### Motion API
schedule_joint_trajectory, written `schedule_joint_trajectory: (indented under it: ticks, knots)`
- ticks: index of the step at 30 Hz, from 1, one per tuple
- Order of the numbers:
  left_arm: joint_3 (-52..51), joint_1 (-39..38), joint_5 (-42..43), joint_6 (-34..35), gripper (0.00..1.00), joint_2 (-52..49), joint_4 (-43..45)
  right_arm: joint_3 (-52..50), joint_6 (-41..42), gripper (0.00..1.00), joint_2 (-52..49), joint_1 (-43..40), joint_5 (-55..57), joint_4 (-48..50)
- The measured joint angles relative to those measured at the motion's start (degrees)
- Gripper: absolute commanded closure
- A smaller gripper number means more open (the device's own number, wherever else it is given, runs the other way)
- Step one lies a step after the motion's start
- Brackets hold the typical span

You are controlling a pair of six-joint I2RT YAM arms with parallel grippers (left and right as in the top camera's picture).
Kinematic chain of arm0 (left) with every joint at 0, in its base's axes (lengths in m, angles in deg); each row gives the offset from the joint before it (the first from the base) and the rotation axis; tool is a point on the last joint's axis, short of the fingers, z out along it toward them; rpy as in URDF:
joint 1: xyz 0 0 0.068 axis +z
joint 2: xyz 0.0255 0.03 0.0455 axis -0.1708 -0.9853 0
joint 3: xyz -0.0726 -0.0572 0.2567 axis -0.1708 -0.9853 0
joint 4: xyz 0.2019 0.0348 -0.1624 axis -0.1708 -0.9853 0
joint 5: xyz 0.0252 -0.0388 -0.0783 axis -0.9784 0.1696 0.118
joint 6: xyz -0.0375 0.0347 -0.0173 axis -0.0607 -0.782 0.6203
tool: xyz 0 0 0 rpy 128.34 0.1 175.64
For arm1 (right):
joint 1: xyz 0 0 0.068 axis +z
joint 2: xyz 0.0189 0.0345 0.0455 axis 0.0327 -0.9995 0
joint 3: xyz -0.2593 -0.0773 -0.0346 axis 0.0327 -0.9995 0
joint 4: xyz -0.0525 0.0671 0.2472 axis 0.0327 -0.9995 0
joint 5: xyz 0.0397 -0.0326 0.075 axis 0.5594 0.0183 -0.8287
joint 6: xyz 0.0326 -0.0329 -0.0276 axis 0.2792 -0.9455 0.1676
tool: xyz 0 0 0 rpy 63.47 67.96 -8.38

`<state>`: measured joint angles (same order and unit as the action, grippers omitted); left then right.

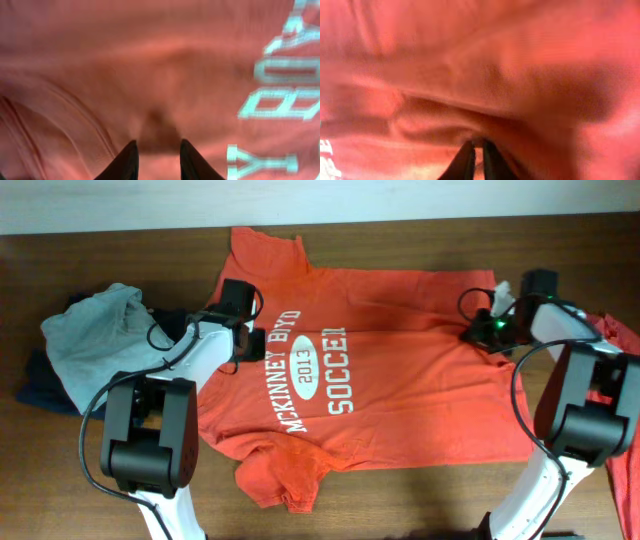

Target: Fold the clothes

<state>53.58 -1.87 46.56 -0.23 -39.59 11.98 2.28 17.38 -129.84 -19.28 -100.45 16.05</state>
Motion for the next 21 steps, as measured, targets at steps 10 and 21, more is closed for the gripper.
schedule_joint_trajectory:
  ticks: [10,21]
  knots:
    - [1.01,4.52,2.43,-0.20,0.93,-3.52,9.05,4.39,-0.50,0.81,9.53,-1.95,0.94,-7.34]
    - [13.53,10.19,6.73,-0.87,0.92,-12.26,13.51,4.72,-0.63,0.81,10.51,-0.85,-0.63,-11.41]
